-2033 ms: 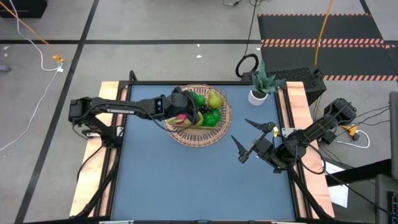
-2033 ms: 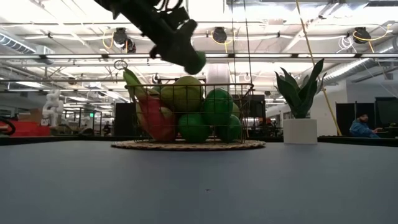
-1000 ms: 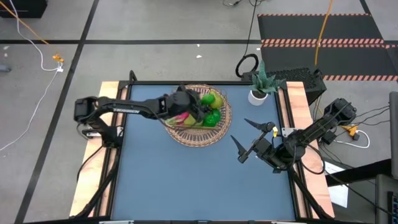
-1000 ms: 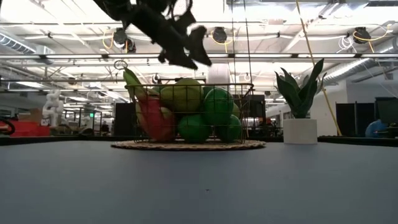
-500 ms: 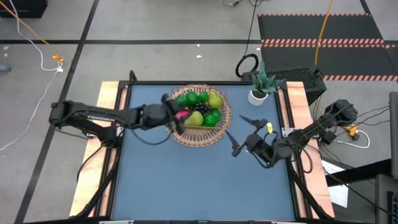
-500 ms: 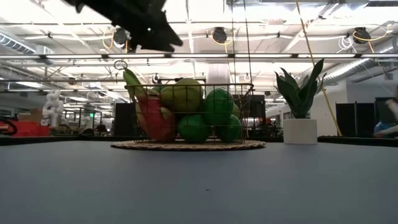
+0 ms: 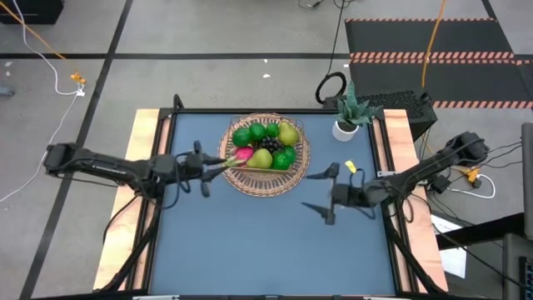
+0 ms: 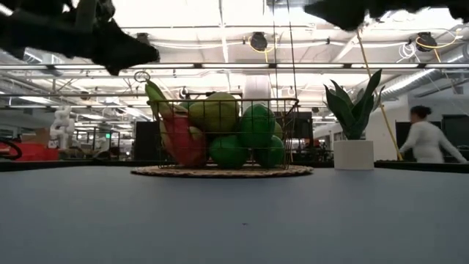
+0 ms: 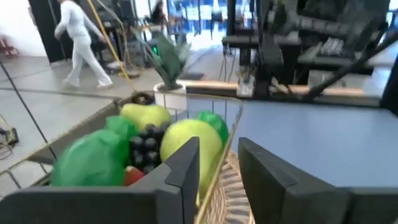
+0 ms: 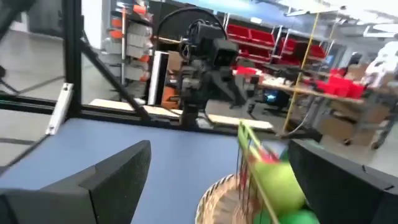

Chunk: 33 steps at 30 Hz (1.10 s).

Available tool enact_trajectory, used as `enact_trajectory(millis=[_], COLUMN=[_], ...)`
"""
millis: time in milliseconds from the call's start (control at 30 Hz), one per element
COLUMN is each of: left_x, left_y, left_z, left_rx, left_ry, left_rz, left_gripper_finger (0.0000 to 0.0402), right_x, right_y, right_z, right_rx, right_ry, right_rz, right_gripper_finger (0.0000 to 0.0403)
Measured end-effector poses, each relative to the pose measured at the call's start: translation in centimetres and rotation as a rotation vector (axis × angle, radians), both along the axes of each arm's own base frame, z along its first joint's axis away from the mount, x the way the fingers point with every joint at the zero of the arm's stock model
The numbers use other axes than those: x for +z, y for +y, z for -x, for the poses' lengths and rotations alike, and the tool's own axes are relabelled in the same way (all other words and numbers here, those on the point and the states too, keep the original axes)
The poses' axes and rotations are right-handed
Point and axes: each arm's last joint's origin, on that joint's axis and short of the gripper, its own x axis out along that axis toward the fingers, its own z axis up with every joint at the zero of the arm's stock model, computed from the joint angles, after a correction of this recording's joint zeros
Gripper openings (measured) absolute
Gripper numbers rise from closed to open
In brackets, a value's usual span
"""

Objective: Build produce basket
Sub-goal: Return to Home Position

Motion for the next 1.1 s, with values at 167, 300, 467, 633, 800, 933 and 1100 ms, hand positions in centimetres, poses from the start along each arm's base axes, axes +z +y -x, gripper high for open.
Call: enact_trajectory(millis=[167,300,467,633,800,933,1100], left_x=[-1.4,-1.6,-3.1,-4.1,-4.1,-4.1,-3.5], left_y=[0.1,0.1,0.5,0.7,0.4,0.2,0.4], left_z=[1.7,2.4,3.4,3.7,3.7,3.7,4.3], left_rx=[-0.009,-0.008,0.107,0.15,0.087,0.075,0.16], left_ry=[-0.035,-0.081,-0.161,-0.102,-0.101,-0.103,-0.143], left_rz=[0.005,0.017,0.031,0.03,0.035,0.04,0.02], left_gripper_finger=[0.0091,0.009,0.009,0.009,0.009,0.0087,0.003], right_x=[-2.1,-4.2,-4.4,-5.0,-5.3,-5.2,-5.2], right_y=[-1.5,-2.5,-3.3,-3.3,-3.3,-3.3,-3.4], right_z=[3.8,6.4,8.1,8.2,8.2,8.2,8.3], right_rx=[0.098,0.129,0.133,0.127,0.126,0.126,0.097], right_ry=[-0.079,-0.148,-0.271,-0.2,-0.165,-0.18,-0.178], right_rz=[-0.126,-0.22,-0.267,-0.225,-0.208,-0.209,-0.182], right_gripper_finger=[0.036,0.0297,0.0188,0.0086,0.0014,0.0006,0.0002])
